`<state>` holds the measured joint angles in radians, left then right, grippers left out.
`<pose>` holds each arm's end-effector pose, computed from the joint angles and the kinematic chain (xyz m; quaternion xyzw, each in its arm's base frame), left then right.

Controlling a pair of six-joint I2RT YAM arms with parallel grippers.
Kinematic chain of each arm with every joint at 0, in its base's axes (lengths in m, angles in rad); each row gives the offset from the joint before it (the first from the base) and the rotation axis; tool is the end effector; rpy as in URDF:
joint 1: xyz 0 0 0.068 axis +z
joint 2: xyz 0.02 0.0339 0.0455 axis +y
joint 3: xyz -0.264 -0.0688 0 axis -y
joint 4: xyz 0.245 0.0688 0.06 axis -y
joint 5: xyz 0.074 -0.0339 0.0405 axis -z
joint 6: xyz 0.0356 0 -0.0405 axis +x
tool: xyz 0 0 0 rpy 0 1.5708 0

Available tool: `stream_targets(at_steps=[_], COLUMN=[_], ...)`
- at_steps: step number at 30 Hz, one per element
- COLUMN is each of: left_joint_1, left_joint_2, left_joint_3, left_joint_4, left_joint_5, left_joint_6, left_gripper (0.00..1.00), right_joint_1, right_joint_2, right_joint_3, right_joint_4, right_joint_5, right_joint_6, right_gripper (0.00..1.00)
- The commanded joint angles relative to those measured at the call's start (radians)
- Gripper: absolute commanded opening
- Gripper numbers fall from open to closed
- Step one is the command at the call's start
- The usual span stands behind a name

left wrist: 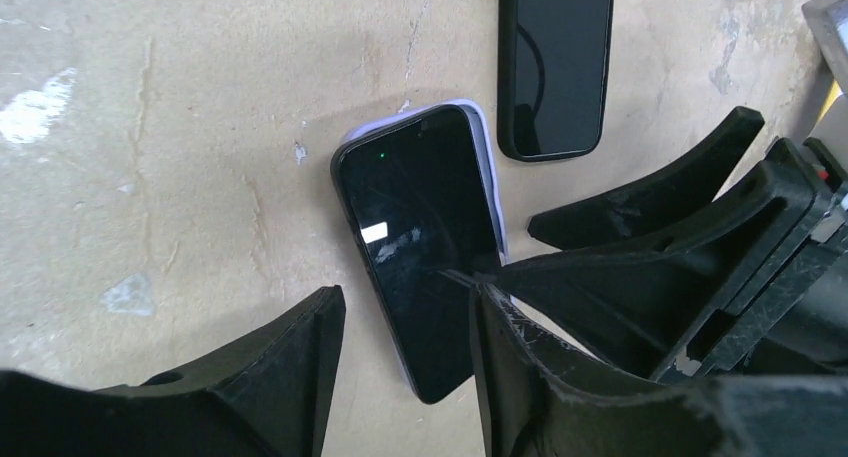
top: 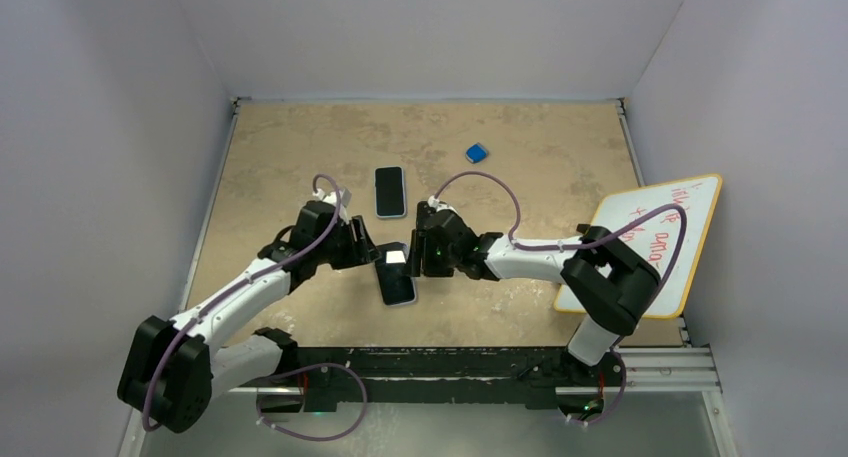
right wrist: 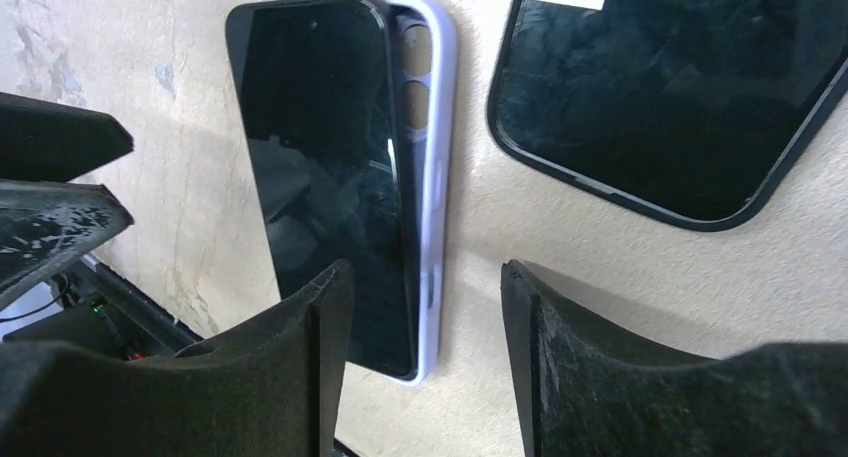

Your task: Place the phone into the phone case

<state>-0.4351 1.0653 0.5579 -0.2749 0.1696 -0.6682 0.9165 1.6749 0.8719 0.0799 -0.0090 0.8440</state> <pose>0.1905 -0.0952 0.2010 -0.0747 0.9175 -0.2672 0.2850 0.2085 0.2723 0.1690 -0.0349 0.9108 0.3197 0.2588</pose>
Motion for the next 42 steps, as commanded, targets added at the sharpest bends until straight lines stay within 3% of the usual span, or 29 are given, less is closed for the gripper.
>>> stream_targets(at_steps=[1, 11, 24, 33, 42], left_joint_1=[-0.002, -0.002, -0.002, -0.002, -0.002], left_joint_2=[0.052, 0.176, 0.236, 0.277, 0.257], left_joint_3=[-0.029, -0.056, -0.087, -0.09, -0.093], left_joint_4=[0.148, 0.223, 0.337, 0.34, 0.307], left_joint_5=[0.064, 0.096, 0.214, 0.262, 0.284], left_joint_6=[-0.037, -0.025, -0.001, -0.008, -0.025], left_gripper=[0.49, 0.43, 0.22, 0.2, 0.23], right_joint_1=[-0.028, -0.054, -0.058, -0.063, -0.105], right_joint_2=[-0.025, 0.017, 0.053, 0.039, 0.019], right_joint_3=[-0.045, -0.093, -0.106, -0.136, -0.249], right_joint_4=[0.144, 0.25, 0.324, 0.392, 0.639], right_joint_5=[-0.074, -0.137, -0.192, -0.203, -0.294], right_joint_6=[-0.016, 0.002, 0.039, 0.068, 0.151], right_gripper=[0.56, 0.57, 0.58, 0.58, 0.56])
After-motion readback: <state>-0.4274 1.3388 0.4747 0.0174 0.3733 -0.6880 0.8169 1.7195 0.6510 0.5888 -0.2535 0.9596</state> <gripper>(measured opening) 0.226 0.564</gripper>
